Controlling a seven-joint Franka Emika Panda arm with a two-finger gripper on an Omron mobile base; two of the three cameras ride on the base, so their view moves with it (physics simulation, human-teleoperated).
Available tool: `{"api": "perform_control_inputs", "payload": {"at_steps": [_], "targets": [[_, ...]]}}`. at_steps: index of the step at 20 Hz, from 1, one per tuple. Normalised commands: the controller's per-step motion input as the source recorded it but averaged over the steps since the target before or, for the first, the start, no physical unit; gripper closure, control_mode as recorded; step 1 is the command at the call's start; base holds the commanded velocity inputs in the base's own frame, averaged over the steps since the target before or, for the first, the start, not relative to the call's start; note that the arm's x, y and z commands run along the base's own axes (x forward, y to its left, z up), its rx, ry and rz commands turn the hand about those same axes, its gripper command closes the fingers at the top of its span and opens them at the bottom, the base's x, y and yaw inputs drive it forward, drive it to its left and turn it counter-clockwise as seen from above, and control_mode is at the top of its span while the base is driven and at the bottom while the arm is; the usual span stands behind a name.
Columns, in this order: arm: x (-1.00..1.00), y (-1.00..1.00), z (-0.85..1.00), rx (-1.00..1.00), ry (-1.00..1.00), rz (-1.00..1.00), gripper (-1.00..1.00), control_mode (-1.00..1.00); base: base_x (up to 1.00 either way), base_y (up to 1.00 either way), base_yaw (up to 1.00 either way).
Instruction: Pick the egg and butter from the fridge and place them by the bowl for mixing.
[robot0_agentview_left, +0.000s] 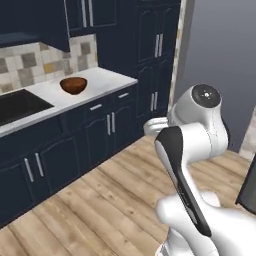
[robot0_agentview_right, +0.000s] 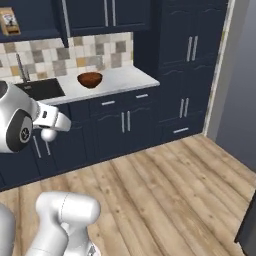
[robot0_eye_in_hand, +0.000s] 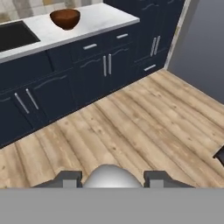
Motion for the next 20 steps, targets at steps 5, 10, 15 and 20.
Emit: {"api": "perform_control_inputs", "payload": {"at_steps": [5, 10, 15, 20], "targets": [[0.0, 0.0, 0.0, 0.0, 0.0, 0.0, 1.0, 1.0, 1.0, -0.63, 0.09], [0.0, 0.0, 0.0, 0.0, 0.0, 0.0, 1.0, 1.0, 1.0, -0.57, 0.13], [0.0, 0.0, 0.0, 0.0, 0.0, 0.0, 1.0, 1.0, 1.0, -0.25, 0.26], [0.0, 0.0, 0.0, 0.0, 0.0, 0.0, 1.0, 1.0, 1.0, -0.07, 0.29]]}}
